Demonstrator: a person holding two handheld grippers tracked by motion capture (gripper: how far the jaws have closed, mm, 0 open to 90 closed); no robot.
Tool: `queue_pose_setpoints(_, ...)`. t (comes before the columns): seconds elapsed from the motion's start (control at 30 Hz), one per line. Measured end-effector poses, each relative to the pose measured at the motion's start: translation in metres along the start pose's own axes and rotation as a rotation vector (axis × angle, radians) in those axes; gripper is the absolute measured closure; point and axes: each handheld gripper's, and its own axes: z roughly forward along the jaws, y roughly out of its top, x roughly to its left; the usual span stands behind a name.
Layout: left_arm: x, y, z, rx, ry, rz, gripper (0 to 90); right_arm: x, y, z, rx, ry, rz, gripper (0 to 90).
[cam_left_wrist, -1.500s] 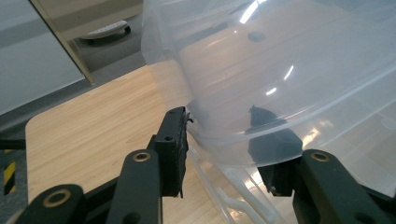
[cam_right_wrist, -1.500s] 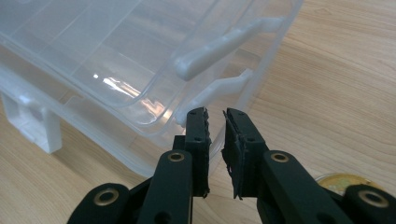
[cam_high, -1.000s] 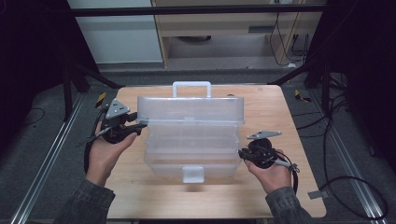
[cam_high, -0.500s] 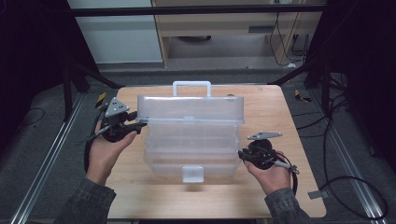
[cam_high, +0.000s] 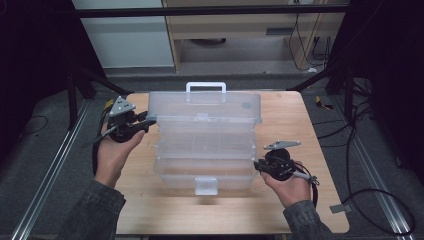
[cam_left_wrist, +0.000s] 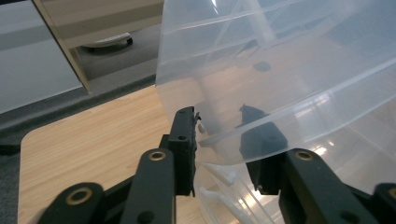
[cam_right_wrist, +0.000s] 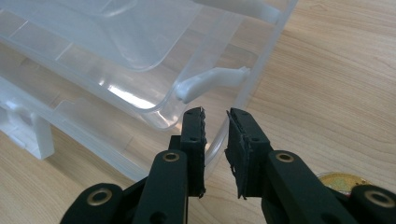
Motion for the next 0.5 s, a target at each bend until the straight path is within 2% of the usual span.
queue_pose_setpoints(0.37, 0.0, 0.0011, 0.0074, -0.024, 0.059, 0.006, 75.3, -0.0001, -0.001, 0.0001, -0.009, -0.004, -0.006, 76.2)
queue_pose_setpoints(0.5, 0.0016, 0.002, 0.0094, -0.031, 0.063, -0.001, 76.1, -0.0001, -0.0011, 0.0, -0.009, -0.004, -0.003, 76.3)
